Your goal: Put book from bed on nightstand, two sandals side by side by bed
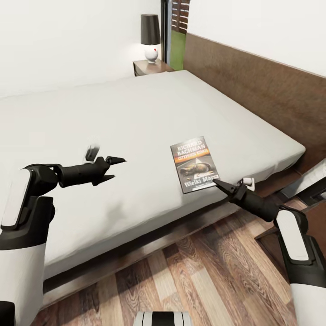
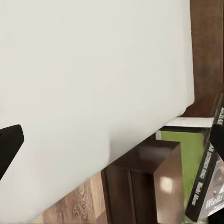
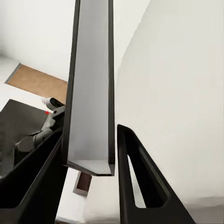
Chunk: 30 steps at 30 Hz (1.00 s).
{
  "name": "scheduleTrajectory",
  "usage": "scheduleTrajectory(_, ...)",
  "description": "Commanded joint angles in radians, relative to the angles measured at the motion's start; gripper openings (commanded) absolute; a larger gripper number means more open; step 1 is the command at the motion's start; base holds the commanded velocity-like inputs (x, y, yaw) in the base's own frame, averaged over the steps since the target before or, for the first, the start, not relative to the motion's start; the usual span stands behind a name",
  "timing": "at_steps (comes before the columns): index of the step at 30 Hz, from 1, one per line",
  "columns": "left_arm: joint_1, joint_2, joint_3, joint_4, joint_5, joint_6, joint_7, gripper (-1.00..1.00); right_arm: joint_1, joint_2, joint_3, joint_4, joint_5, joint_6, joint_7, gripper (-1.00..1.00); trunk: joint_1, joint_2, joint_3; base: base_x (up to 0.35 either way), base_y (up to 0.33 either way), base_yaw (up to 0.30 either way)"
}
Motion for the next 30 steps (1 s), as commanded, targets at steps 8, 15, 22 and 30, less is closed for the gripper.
scheduleTrajectory(8,0.146,-0.001,0.045,-0.001,0.008,0.003,-0.191,1.0,0.017,0.006,0.001,-0.087,0.004,0.042,-0.039,-1.0,-0.031,0.056,0.036,0.0,0.0,0.072)
scheduleTrajectory(15,0.24,-0.001,0.046,-0.001,-0.01,0.002,-0.246,1.0,0.045,0.012,0.004,-0.145,0.004,0.045,-0.045,-1.0,-0.058,0.105,0.068,0.0,0.0,0.085)
scheduleTrajectory(22,0.259,-0.015,0.046,0.001,-0.166,-0.002,-0.252,1.0,0.057,0.016,0.005,-0.167,0.005,0.042,-0.055,-1.0,-0.085,0.154,0.1,0.0,0.0,0.099)
scheduleTrajectory(30,0.26,-0.017,0.045,0.005,-0.267,-0.024,-0.263,1.0,0.058,0.016,0.006,-0.168,0.005,0.042,-0.078,-1.0,-0.115,0.21,0.137,0.0,0.0,0.127)
